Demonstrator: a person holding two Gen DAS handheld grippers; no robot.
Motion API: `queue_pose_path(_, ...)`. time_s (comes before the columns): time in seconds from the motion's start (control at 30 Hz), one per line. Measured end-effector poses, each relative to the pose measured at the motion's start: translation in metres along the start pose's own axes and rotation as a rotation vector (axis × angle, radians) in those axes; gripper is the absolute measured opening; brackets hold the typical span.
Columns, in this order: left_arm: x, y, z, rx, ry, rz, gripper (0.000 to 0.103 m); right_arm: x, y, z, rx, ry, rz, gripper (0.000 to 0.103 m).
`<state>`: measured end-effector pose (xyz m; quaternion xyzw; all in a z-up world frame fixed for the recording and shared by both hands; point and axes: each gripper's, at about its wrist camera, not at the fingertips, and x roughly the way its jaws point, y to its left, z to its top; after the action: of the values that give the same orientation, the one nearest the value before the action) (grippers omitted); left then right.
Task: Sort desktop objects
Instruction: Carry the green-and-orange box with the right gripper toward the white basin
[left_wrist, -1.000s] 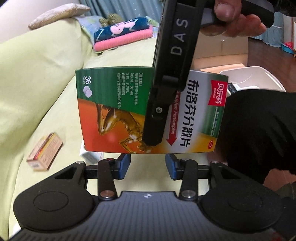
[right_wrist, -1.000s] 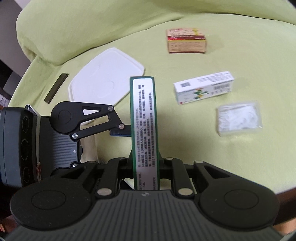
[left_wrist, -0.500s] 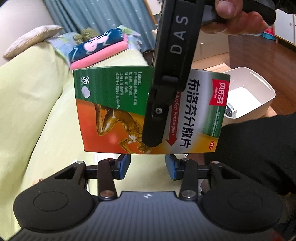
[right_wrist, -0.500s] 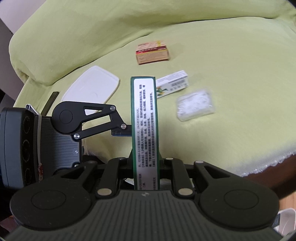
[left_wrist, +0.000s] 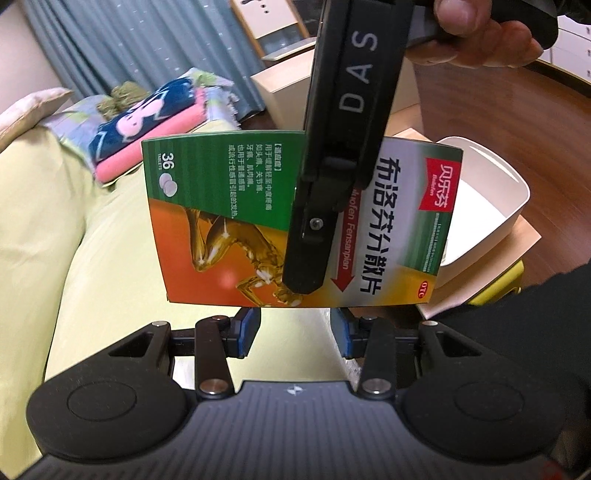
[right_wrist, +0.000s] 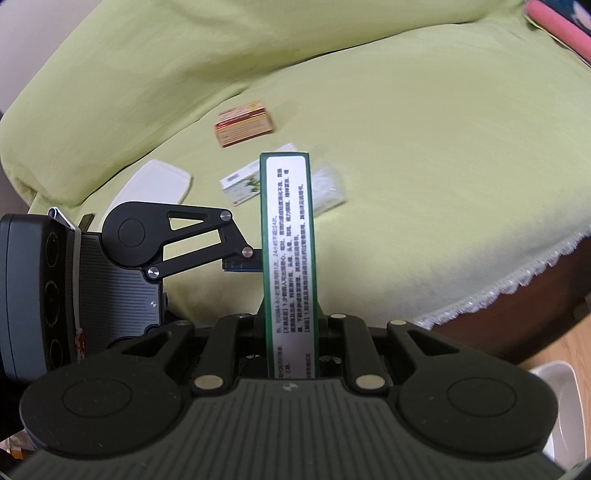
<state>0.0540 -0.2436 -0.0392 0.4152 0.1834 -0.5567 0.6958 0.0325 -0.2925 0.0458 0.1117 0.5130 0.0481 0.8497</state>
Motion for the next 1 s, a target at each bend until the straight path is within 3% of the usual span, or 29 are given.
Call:
queue_pose_path(0.33,0.040,-0.028,0.047,0.100,-0.032,-0.090,0.048,-0.033,-0.057,-0.036,0.131,-0.056,-0.056,0.016)
queue_pose_path(0.7,0.111,-0.065,0.107,0.220,-0.059,-0.227,0.048,-0.061,-0.126,-0.101,0.327,-0.112,-0.144,0.016)
queue_pose_path(1.0,0.152,-0.110,0.120,0.317,-0.035,-0.314,0.048,-0.058,-0.165,-0.156,0.493,-0.142,-0.177,0.016)
